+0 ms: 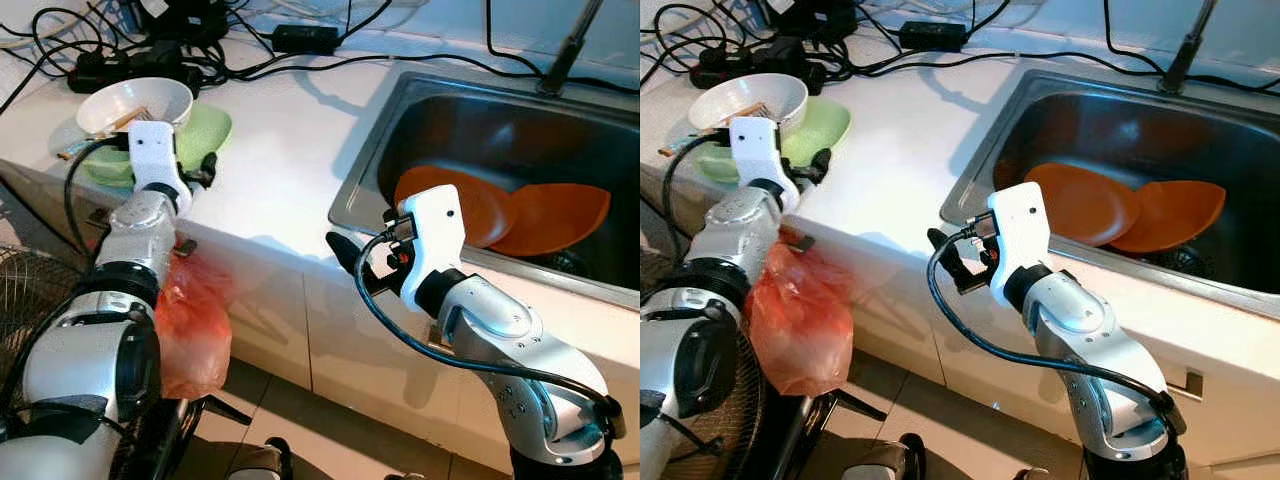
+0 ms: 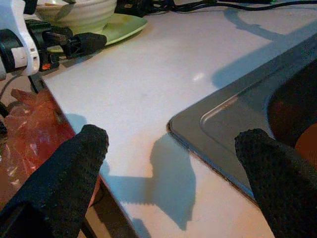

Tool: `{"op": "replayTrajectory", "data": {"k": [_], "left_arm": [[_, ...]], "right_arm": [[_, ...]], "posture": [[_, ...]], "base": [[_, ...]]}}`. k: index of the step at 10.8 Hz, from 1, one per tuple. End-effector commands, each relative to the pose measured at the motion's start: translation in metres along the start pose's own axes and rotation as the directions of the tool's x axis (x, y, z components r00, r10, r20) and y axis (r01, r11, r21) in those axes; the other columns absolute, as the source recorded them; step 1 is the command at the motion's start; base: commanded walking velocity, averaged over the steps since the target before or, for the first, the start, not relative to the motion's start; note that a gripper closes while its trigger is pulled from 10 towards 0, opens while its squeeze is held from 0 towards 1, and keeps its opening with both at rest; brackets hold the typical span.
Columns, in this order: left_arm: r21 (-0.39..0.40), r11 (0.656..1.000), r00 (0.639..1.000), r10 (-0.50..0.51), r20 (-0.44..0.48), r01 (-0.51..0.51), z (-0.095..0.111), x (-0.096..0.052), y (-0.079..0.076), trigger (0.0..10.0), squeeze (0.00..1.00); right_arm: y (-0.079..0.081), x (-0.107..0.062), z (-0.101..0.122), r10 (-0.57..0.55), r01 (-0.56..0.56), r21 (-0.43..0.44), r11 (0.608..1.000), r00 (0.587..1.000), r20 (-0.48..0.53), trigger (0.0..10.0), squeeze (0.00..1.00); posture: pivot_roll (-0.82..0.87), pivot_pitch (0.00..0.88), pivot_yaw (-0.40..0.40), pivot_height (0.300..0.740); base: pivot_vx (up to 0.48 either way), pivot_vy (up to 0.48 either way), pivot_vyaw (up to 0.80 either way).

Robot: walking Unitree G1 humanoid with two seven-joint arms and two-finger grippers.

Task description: Kitchen organization

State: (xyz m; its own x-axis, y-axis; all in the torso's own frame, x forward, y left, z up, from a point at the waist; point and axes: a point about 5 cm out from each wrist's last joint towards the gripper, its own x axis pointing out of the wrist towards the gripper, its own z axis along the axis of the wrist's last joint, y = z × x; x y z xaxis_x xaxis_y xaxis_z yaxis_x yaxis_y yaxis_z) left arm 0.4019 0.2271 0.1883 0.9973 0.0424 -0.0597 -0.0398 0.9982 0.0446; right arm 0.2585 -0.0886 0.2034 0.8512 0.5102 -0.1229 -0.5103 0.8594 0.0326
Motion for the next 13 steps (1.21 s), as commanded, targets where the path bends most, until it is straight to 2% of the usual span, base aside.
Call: {"op": "replayTrajectory", "data": {"k": [1, 7, 11, 13], "left_arm": [[0.019, 1.000, 1.000, -0.004, -0.020, 0.004, 0.002, 0.000, 0.003, 10.0, 0.00], [0.021, 0.997, 0.988, -0.077, -0.136, 0.081, 0.001, 0.005, -0.010, 10.0, 0.00], [-0.058, 0.994, 0.978, -0.100, -0.186, 0.090, -0.001, 0.005, -0.012, 10.0, 0.00], [-0.083, 0.989, 0.971, -0.135, -0.196, 0.121, -0.003, 0.006, -0.020, 10.0, 0.00]], "right_arm": [[0.001, -0.001, 0.004, 0.008, -0.008, -0.006, 1.000, 1.000, 0.016, 10.0, 0.00], [0.001, -0.008, 0.001, -0.012, 0.012, 0.006, 1.000, 1.000, -0.005, 10.0, 0.00], [0.002, -0.010, 0.000, -0.018, 0.019, 0.012, 1.000, 1.000, -0.015, 10.0, 0.00], [0.003, -0.011, -0.001, -0.021, 0.022, 0.015, 1.000, 1.000, -0.017, 10.0, 0.00]], "posture": [[-0.09, 0.130, 0.049, 0.740], [-0.11, 0.162, 0.062, 0.740], [-0.12, 0.168, 0.066, 0.740], [-0.12, 0.170, 0.066, 0.740]], "base": [[0.000, 0.000, 0.00], [0.000, 0.000, 0.00], [0.000, 0.000, 0.00], [0.000, 0.000, 0.00]]}}
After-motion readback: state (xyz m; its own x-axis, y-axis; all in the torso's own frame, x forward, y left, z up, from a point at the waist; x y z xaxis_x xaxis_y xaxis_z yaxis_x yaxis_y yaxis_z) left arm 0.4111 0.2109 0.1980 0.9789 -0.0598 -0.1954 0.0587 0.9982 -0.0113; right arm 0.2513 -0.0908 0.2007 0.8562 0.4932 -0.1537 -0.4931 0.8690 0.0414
